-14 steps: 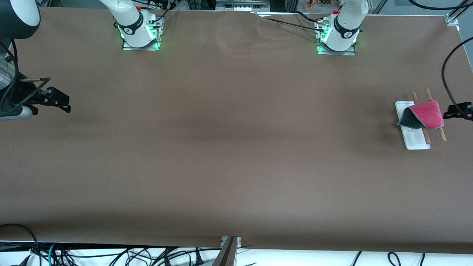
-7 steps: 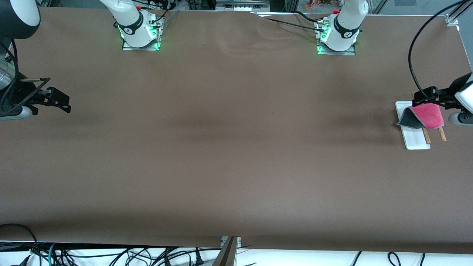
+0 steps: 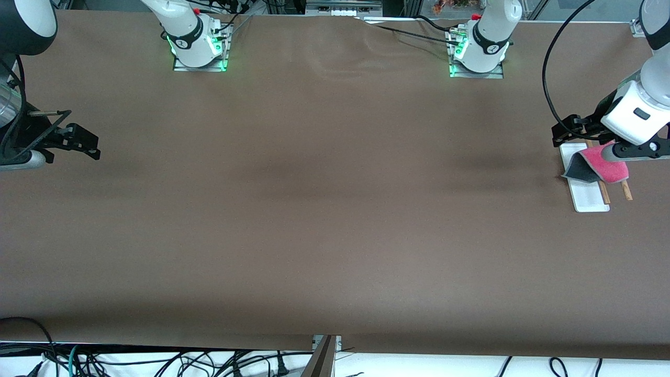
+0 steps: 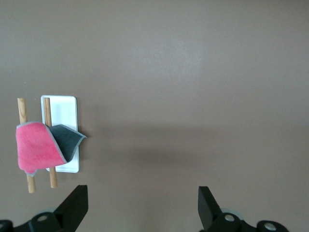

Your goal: Pass towel and hang on rack

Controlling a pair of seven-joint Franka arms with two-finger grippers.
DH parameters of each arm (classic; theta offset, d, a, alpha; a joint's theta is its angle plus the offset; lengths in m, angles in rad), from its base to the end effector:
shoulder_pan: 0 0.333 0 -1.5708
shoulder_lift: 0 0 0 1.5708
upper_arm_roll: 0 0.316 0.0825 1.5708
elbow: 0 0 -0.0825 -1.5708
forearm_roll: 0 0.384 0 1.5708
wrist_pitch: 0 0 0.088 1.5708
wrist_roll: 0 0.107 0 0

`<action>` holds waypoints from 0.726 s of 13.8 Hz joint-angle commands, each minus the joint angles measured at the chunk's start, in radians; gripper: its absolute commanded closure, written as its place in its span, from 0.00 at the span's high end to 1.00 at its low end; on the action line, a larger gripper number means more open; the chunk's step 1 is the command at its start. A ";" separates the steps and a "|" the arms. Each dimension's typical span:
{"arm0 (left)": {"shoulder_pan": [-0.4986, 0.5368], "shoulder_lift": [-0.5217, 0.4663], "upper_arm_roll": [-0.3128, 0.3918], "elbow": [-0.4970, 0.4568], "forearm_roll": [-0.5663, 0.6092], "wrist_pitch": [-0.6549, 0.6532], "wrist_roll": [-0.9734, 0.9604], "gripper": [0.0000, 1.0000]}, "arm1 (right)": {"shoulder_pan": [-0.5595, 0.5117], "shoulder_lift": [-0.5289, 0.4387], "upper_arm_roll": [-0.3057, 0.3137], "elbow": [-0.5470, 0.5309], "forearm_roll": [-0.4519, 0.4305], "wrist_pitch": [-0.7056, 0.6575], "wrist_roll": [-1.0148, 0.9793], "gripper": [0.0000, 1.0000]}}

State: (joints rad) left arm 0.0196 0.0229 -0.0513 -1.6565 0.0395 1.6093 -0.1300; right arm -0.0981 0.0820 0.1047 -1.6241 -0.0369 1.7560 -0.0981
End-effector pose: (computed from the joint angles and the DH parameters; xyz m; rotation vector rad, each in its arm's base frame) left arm 0.5605 -0.0134 0.5746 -3.0926 -0.1476 0.1034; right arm 0.5929 -0.0016 0.5689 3.1058 0.1710 0.0763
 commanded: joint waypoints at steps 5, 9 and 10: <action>-0.030 -0.008 0.047 -0.017 -0.038 0.029 -0.008 1.00 | 0.003 0.001 0.003 0.013 0.005 -0.003 -0.015 1.00; -0.023 -0.009 0.047 -0.023 -0.038 0.024 -0.005 1.00 | 0.001 0.001 0.003 0.013 0.005 -0.004 -0.015 1.00; -0.021 -0.009 0.047 -0.023 -0.038 0.023 -0.003 1.00 | 0.003 0.001 0.003 0.013 0.005 -0.004 -0.015 1.00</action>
State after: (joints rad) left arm 0.0049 0.0234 -0.0151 -1.6679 0.0171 1.6239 -0.1304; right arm -0.0973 0.0820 0.1071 -1.6240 -0.0369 1.7560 -0.0981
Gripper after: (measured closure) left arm 0.000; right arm 0.000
